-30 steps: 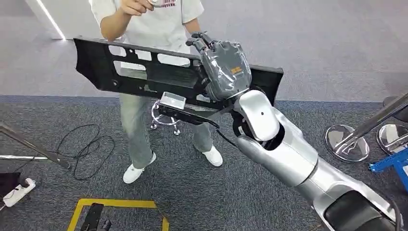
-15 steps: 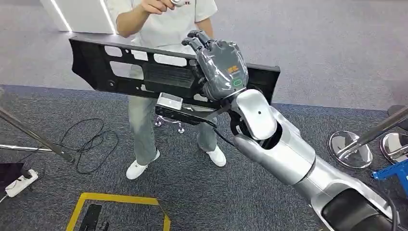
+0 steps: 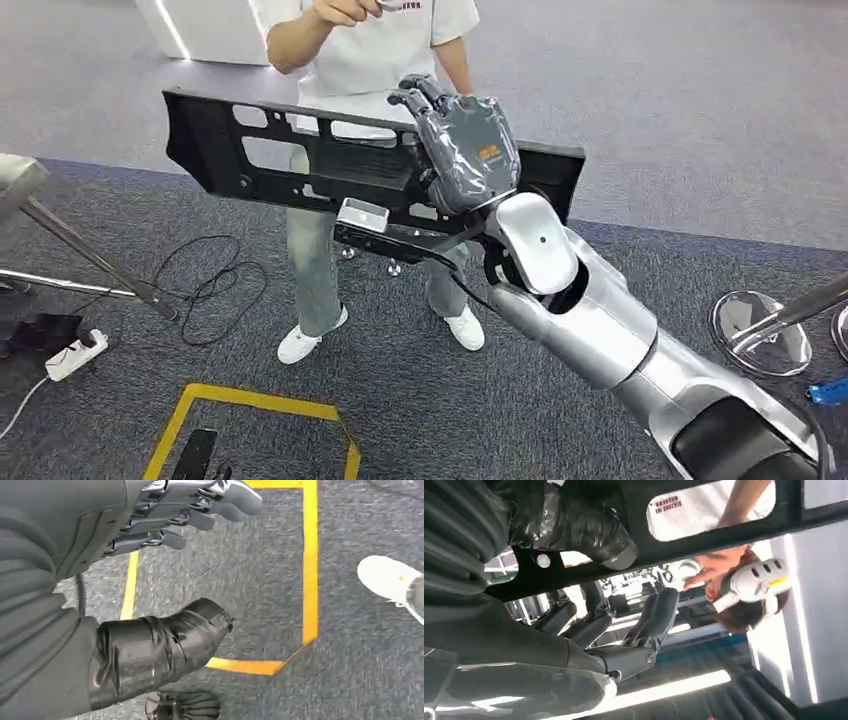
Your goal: Take the parts from the cabinet and place them on the table.
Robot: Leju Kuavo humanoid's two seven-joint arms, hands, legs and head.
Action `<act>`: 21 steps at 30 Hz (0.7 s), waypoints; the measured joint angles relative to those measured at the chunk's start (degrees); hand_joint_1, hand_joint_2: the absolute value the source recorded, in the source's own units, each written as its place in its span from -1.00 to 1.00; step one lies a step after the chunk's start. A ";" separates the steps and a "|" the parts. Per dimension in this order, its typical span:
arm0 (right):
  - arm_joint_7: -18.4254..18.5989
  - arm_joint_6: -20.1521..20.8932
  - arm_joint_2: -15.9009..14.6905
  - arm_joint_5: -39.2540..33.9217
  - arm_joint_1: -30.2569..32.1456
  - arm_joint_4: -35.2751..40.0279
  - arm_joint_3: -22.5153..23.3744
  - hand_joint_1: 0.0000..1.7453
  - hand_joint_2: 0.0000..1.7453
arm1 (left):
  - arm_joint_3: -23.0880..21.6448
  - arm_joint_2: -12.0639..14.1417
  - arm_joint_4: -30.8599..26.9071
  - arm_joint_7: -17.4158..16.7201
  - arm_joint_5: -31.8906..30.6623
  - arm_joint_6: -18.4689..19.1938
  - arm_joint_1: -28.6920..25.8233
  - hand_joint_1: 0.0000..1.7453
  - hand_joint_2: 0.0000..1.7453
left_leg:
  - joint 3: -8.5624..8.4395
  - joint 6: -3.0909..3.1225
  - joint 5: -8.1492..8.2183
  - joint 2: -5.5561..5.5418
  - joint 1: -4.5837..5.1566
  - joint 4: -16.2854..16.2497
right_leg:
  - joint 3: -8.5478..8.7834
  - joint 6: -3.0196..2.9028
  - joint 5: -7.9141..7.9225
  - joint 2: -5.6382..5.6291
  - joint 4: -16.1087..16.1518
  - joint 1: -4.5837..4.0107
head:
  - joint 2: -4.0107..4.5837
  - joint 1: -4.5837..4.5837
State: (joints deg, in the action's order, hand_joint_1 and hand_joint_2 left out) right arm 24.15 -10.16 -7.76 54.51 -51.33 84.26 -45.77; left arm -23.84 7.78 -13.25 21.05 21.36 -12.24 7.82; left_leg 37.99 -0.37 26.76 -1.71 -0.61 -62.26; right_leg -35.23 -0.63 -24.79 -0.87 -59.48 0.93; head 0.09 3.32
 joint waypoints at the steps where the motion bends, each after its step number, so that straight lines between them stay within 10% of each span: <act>1: -0.02 -0.11 0.00 0.04 -0.03 -0.04 0.00 1.00 1.00 | 0.02 0.00 0.00 0.00 -0.11 0.00 0.16 -1.00 1.00 | 1.82 -0.27 1.90 0.60 -0.14 -3.79 | 0.01 -0.21 -0.07 0.33 -0.01 -0.05 | 0.02 0.06; 4: -0.13 -0.22 0.00 0.24 0.35 -0.37 0.00 1.00 1.00 | 0.02 -0.09 0.00 -0.39 -0.20 -0.02 0.03 -1.00 1.00 | 7.22 -0.67 5.05 1.11 -0.26 -13.95 | 0.05 -0.42 -0.22 1.39 -0.03 -0.26 | 0.00 0.17; 7: -0.18 -0.26 0.00 0.53 0.49 -0.44 0.00 1.00 1.00 | 0.02 -0.11 0.00 -0.44 -0.20 -0.04 -0.12 -1.00 1.00 | 2.57 -0.27 -1.10 1.73 -0.24 -4.25 | 0.39 -0.34 -0.50 2.40 -0.04 -0.38 | 0.02 0.22; 9: -0.24 -0.50 0.00 0.63 0.47 -0.44 0.02 1.00 1.00 | 0.02 -0.11 0.00 -0.44 -0.20 -0.04 0.05 -1.00 1.00 | -1.37 0.48 -2.10 5.03 0.66 2.98 | 0.75 0.04 -0.81 3.04 0.03 -0.64 | 0.02 0.17; 13: -0.29 -0.63 0.00 0.70 0.52 -0.46 0.04 1.00 1.00 | 0.02 -0.11 0.00 -0.48 -0.26 -0.04 0.09 -1.00 1.00 | -1.14 1.73 -2.64 2.79 1.10 3.71 | 0.93 1.08 -0.95 4.48 0.38 -0.78 | 0.02 0.13; 15: -0.31 -0.63 -0.04 0.70 0.53 -0.50 0.11 1.00 1.00 | 0.00 -0.22 0.00 -0.57 -0.31 0.00 -0.01 -1.00 1.00 | -1.88 2.42 -3.06 2.00 0.51 4.62 | 0.16 1.53 -2.68 2.53 -1.65 -0.50 | 0.02 0.04; 18: -0.31 -0.74 -0.09 0.70 0.75 -0.55 0.39 1.00 1.00 | 0.00 -0.31 0.00 -0.59 -0.46 0.04 0.27 -1.00 1.00 | -1.89 2.98 -3.02 0.49 0.56 4.59 | -6.22 1.63 -8.45 1.36 -14.49 -0.49 | 0.02 -0.09; 21: -0.31 -0.74 -0.26 0.70 1.27 -0.68 0.39 1.00 1.00 | 0.00 -0.37 0.00 -0.66 -0.48 0.07 0.07 -1.00 1.00 | -1.93 2.96 -2.84 -1.41 0.47 4.19 | -6.71 1.68 -5.48 1.19 -14.09 -0.34 | 0.02 -0.13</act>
State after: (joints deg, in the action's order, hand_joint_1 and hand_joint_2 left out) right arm 23.85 -10.91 -8.02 55.21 -50.06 83.58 -45.38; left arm -23.85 7.41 -13.25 20.39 20.87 -12.17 7.89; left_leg 36.06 2.59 23.92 -3.12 -0.15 -58.07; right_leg -41.94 1.05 -30.28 0.32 -73.57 0.59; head 0.11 3.19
